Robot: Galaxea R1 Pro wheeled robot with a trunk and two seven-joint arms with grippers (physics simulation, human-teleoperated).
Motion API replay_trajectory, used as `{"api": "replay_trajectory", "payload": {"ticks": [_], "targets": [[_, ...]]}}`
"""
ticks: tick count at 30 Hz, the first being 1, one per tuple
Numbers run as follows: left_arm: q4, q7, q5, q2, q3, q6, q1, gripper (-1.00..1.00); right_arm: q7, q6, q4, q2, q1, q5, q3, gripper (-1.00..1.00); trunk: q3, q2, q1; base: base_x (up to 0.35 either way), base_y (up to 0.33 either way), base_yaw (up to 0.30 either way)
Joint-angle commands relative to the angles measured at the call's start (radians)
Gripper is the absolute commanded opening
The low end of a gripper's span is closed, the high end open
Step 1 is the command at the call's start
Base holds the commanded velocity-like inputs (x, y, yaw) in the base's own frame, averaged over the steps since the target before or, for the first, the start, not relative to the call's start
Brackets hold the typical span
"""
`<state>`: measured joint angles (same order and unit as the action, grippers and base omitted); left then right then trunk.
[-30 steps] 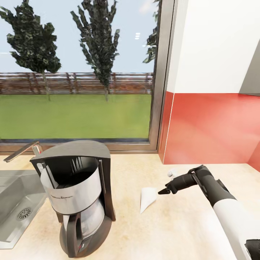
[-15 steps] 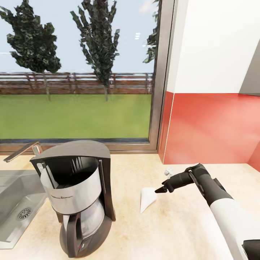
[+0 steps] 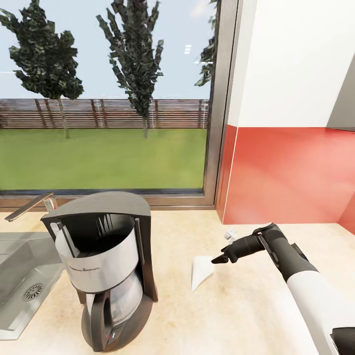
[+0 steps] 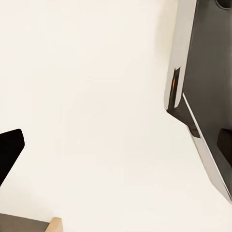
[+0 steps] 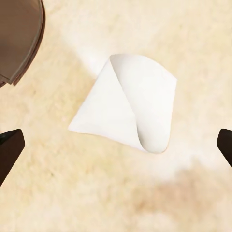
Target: Set up a coffee station on the kitchen countertop: keep the coffee maker on the countertop, move the bottle of coffee from the kitchen shelf to the counter next to the coffee maker, place a paper coffee filter on top of the coffee maker, put the saucer next to the coffee maker with the coffee cup on the saucer, and place the electric kettle next to the coffee maker.
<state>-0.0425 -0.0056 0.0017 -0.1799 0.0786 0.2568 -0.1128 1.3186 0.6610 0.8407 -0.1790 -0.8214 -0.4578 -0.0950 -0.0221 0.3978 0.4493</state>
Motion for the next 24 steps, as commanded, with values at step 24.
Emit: {"api": "replay_trajectory", "payload": {"ticks": [24], "targets": [[0.0,0.001,-0.031,0.002,0.001,-0.004,-0.002,1.0,-0.006,0.003,-0.013,0.067,-0.002,-0.006,0.073,1.0,-0.002,0.002,0.001,0.0,0.0,0.0]]}}
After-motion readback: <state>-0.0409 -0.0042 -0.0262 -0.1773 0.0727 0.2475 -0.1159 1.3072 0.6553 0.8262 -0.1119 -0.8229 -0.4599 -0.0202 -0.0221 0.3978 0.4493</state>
